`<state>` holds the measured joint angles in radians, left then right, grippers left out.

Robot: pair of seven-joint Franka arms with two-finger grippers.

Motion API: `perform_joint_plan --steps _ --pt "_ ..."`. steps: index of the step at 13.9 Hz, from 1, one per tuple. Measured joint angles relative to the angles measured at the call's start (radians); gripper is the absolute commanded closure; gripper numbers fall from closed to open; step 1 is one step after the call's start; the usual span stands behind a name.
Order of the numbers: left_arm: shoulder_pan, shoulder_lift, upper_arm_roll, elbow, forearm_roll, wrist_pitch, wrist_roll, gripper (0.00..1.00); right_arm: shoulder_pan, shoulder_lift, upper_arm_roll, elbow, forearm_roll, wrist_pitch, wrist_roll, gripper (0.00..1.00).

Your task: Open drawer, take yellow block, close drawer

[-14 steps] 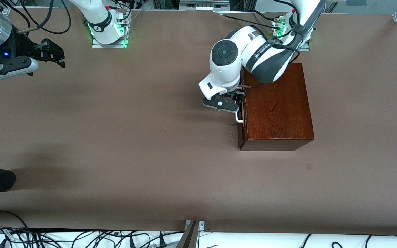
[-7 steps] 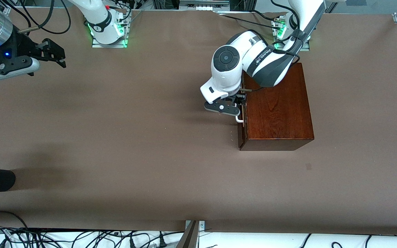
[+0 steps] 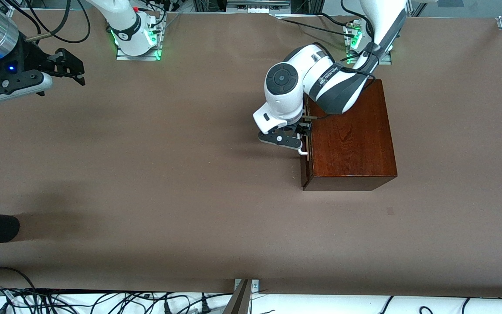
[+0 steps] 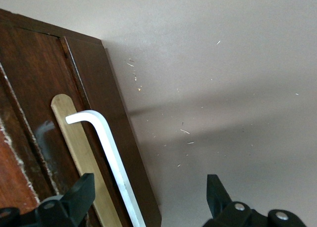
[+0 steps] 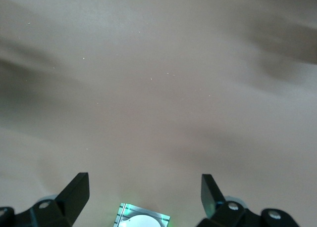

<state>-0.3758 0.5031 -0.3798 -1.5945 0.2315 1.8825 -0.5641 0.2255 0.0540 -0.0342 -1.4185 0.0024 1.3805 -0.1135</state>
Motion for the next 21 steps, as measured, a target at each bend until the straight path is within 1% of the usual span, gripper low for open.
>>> perform_joint_plan --steps 11,14,21 --pt "-0.002 0.023 0.0 -0.024 0.007 -0.004 -0.022 0.0 -0.001 0.0 -0.009 0.005 -0.001 0.0 0.0 0.0" --pt "-0.007 0.025 -0.002 -0.038 0.054 -0.004 -0.062 0.0 -0.001 0.0 -0.009 0.005 -0.001 0.0 0.0 0.0" --pt "-0.039 0.036 -0.003 -0.047 0.095 -0.005 -0.129 0.0 -0.002 0.0 -0.01 0.005 -0.001 0.024 0.0 0.0"
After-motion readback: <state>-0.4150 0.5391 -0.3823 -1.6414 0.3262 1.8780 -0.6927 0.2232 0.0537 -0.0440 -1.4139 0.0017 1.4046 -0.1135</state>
